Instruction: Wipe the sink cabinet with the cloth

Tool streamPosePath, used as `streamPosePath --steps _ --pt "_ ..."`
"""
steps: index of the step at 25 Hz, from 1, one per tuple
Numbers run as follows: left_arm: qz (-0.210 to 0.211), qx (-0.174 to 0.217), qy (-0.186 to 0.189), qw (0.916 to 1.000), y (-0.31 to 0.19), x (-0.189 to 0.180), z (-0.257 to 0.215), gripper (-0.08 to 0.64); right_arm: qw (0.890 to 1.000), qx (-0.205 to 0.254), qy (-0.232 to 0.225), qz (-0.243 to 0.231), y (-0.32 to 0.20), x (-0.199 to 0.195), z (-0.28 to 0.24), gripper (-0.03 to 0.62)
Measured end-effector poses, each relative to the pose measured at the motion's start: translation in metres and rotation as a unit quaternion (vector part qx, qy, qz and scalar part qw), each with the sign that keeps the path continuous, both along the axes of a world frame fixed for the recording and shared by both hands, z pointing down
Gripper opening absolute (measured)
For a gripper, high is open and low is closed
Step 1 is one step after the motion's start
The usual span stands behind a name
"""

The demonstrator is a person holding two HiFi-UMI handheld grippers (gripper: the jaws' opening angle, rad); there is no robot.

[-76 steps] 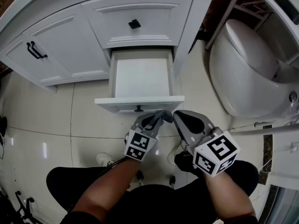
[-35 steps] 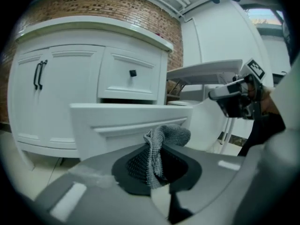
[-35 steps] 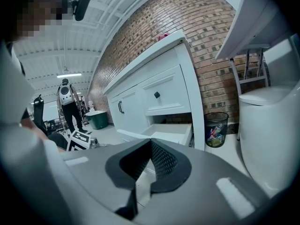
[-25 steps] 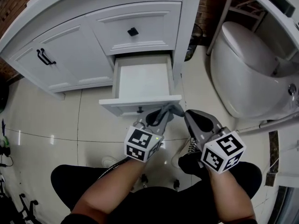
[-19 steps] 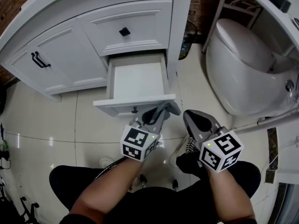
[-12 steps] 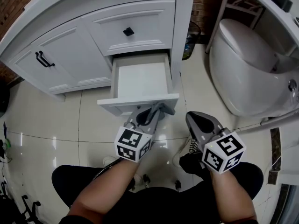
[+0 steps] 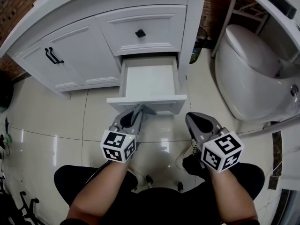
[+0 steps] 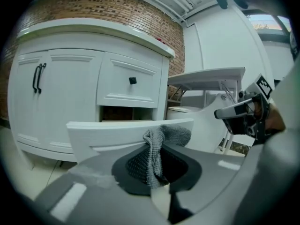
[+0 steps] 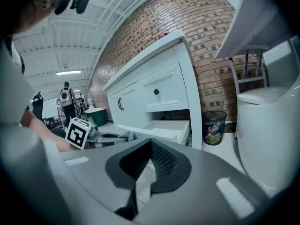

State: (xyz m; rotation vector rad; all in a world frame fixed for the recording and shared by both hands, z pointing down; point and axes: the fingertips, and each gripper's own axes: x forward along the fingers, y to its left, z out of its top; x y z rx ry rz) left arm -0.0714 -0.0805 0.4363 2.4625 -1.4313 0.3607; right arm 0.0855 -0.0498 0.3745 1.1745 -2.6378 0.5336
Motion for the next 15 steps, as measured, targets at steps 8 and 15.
streamPosePath --steps 8,15 --pt "-0.063 -0.003 -0.003 0.998 0.001 -0.057 0.006 0.037 1.0 0.001 0.009 -0.001 0.001 -0.007 0.001 0.005" --pt "-0.118 -0.007 0.003 0.993 0.001 -0.098 0.007 0.037 1.0 0.002 0.012 -0.006 0.001 -0.013 0.0 0.005"
